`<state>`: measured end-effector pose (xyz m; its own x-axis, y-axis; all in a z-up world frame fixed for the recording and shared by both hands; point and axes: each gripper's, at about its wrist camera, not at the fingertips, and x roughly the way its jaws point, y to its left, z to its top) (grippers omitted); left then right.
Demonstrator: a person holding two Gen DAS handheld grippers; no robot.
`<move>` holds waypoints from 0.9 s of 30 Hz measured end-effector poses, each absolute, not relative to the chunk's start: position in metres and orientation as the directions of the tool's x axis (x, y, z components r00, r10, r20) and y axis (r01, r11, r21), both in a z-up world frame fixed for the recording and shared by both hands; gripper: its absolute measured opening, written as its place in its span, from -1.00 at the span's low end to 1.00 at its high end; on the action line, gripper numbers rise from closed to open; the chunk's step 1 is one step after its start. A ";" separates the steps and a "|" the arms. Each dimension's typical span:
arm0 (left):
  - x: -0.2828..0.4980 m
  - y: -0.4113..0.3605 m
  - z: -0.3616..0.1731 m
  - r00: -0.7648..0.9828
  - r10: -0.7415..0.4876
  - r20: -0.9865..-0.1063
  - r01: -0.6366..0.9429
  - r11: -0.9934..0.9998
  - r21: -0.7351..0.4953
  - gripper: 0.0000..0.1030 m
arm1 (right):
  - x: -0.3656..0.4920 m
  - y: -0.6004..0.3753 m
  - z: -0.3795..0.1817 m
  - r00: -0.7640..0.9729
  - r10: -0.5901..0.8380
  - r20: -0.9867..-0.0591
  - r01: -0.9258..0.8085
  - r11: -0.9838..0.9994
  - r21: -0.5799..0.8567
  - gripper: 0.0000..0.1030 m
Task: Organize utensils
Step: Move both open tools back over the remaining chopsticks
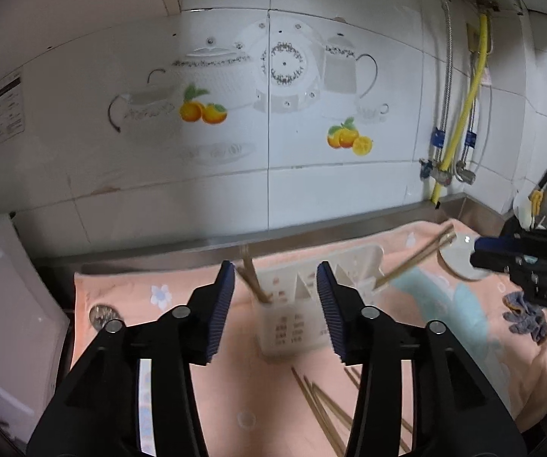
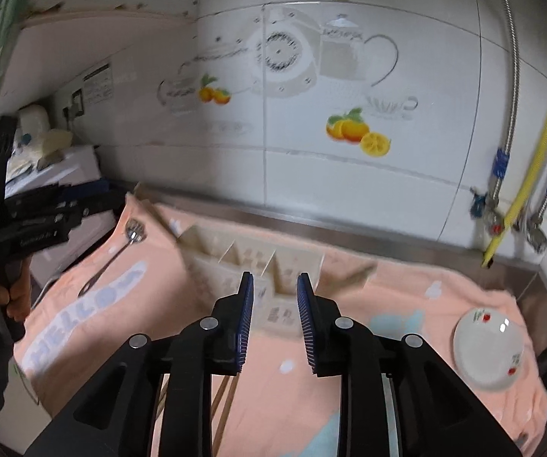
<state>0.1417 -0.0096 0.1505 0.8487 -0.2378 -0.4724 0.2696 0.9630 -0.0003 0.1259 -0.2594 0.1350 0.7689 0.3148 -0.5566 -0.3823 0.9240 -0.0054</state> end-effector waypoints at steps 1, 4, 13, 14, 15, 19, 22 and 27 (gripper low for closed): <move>0.136 -0.010 0.146 0.844 -0.240 -0.479 0.271 0.962 -0.005 -0.06 | 0.119 -0.258 0.127 0.765 0.314 -0.562 -0.384 0.923 -0.007 -0.54; 0.121 -0.009 0.128 0.829 -0.243 -0.503 0.273 0.962 -0.015 0.01 | 0.096 -0.254 0.097 0.732 0.332 -0.594 -0.403 0.915 0.016 -0.54; 0.092 0.000 0.062 0.770 -0.230 -0.595 0.236 0.969 -0.069 0.03 | 0.049 -0.242 0.005 0.648 0.318 -0.692 -0.385 0.921 0.063 -0.54; 0.090 0.000 0.056 0.764 -0.228 -0.603 0.231 0.970 -0.074 0.03 | 0.045 -0.240 -0.002 0.643 0.313 -0.699 -0.381 0.922 0.063 -0.54; 0.087 0.001 0.050 0.758 -0.226 -0.612 0.227 0.971 -0.078 0.03 | 0.043 -0.239 -0.007 0.640 0.308 -0.704 -0.378 0.924 0.060 -0.54; 0.076 0.002 0.028 0.735 -0.217 -0.643 0.213 0.973 -0.086 0.03 | 0.034 -0.236 -0.028 0.622 0.295 -0.725 -0.362 0.930 0.068 -0.54; 0.070 0.002 0.012 0.712 -0.224 -0.666 0.206 0.973 -0.107 0.03 | 0.031 -0.233 -0.042 0.608 0.280 -0.743 -0.354 0.933 0.063 -0.54; 0.062 0.003 -0.012 0.671 -0.237 -0.703 0.195 0.971 -0.142 0.03 | 0.030 -0.232 -0.055 0.586 0.285 -0.758 -0.341 0.936 0.087 -0.56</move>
